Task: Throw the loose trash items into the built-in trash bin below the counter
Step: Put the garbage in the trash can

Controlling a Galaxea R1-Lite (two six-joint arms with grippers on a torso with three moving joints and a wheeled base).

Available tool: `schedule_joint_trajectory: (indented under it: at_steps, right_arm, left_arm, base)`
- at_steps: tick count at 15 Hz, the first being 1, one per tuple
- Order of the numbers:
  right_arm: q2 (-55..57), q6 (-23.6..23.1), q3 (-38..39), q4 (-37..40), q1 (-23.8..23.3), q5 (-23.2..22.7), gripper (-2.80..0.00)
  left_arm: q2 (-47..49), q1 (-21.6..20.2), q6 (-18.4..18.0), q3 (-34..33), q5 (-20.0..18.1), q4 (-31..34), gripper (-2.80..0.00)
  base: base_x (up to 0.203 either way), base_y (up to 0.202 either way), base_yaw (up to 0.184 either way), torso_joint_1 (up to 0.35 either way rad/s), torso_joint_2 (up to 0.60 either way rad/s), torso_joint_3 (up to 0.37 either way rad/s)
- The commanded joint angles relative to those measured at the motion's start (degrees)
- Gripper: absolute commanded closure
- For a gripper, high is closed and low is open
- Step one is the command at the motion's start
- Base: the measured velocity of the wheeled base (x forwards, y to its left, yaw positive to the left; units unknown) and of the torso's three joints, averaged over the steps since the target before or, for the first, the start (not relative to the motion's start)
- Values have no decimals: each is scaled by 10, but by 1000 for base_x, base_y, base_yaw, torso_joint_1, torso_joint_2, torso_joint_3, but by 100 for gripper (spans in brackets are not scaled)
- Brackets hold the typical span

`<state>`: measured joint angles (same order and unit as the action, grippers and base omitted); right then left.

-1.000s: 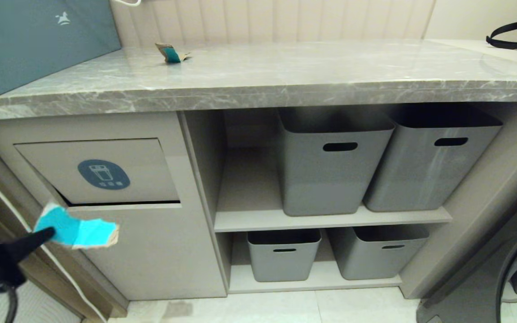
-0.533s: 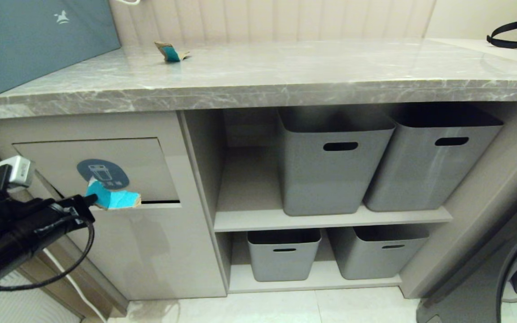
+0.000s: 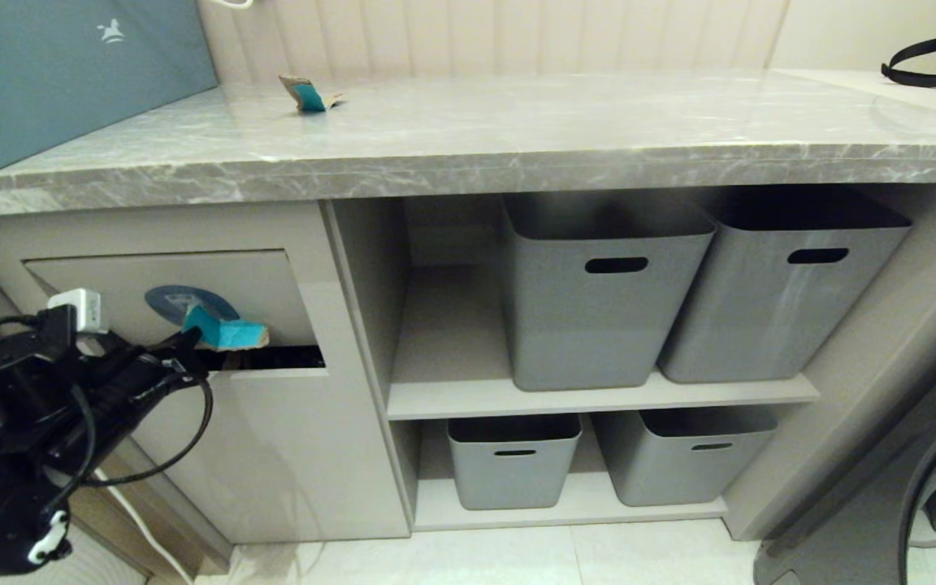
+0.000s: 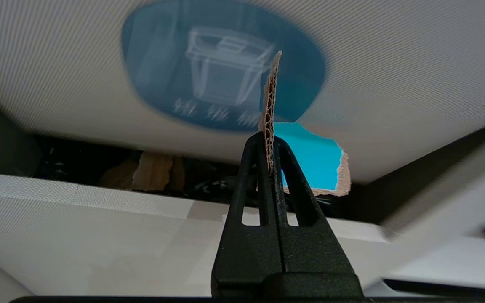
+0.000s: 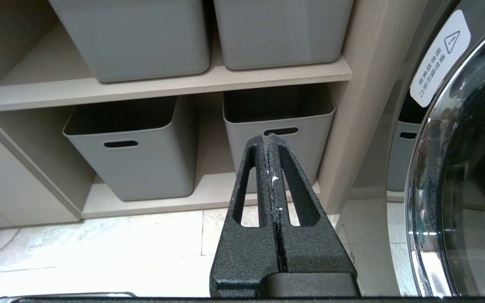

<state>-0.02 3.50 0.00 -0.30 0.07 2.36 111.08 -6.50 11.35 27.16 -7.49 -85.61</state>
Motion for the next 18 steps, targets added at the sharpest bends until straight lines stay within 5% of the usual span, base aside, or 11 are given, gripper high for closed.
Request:
schedule_joint_trajectory:
  at_steps: [1, 9, 10, 18]
  right_arm:
    - [0, 0, 0, 0, 0, 0, 0]
    - [0, 0, 0, 0, 0, 0, 0]
    - [0, 0, 0, 0, 0, 0, 0]
    - [0, 0, 0, 0, 0, 0, 0]
  left_arm:
    - [47, -1, 1, 13, 0, -10, 0]
    - [127, -1, 4, 139, 2, -13, 0]
    - [128, -1, 4, 140, 2, -13, -280]
    - [133, 1, 1, 172, 3, -13, -280]
  base:
    - [0, 0, 0, 0, 0, 0]
    - [0, 0, 0, 0, 0, 0]
    - [0, 0, 0, 0, 0, 0]
    - [0, 0, 0, 0, 0, 0]
